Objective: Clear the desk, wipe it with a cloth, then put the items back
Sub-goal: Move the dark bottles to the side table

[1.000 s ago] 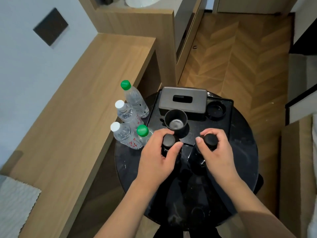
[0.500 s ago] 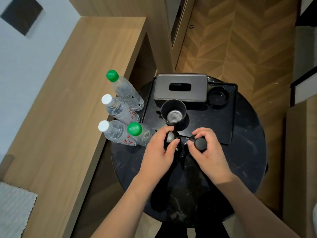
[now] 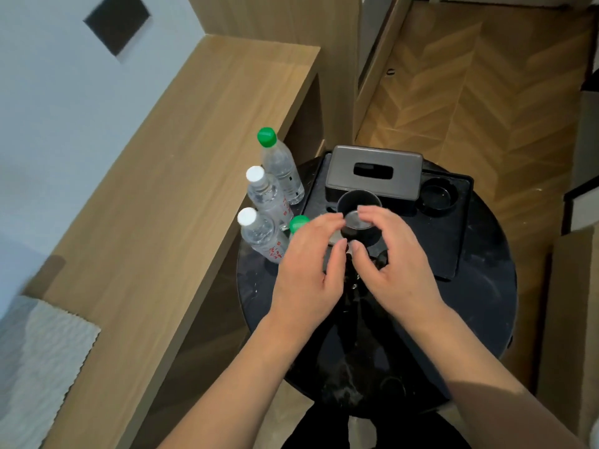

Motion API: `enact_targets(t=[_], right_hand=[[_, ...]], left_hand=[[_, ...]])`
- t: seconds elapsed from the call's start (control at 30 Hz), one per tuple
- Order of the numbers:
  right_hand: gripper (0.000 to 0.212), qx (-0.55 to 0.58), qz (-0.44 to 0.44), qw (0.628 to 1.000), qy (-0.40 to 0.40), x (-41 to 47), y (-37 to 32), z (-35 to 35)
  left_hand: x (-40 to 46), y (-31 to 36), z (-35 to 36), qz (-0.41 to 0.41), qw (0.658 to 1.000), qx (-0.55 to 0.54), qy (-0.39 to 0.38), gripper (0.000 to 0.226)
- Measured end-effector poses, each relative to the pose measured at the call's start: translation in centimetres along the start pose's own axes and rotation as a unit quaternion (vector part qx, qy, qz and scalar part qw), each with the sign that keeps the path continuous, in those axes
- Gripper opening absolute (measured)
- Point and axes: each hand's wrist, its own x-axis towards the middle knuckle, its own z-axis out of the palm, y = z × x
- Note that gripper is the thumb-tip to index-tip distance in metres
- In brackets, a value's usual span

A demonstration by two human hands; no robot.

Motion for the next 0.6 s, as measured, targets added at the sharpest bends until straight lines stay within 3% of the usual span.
enact_targets(t=[0.13,0.27,0.43,0.6], right_hand=[[0.039,0.020,-0.075,0.997,-0.026,0.7,-2.3,0.9],[0.037,0.035,-0.147,0.985,-0.085,0.7,-4.0,2.9],[0.036,0.092,-0.201,0.960,-0.171,-0.6,-7.7,6.5],[0.037,0.113,-0.246,0.920,-0.285,-3.9,-12.8,10.6]], left_hand=[[-1.0,-0.3,-2.6,-0.018,0.997,0.056,0.052,0.027],[-3.9,-0.6,-6.1,-0.095,0.981,0.110,0.129,0.029],[-9.7,-0.3,-10.6,-0.212,0.940,0.192,0.187,0.029],[-17.1,1.0,-15.5,-0.317,0.877,0.242,0.269,0.032]])
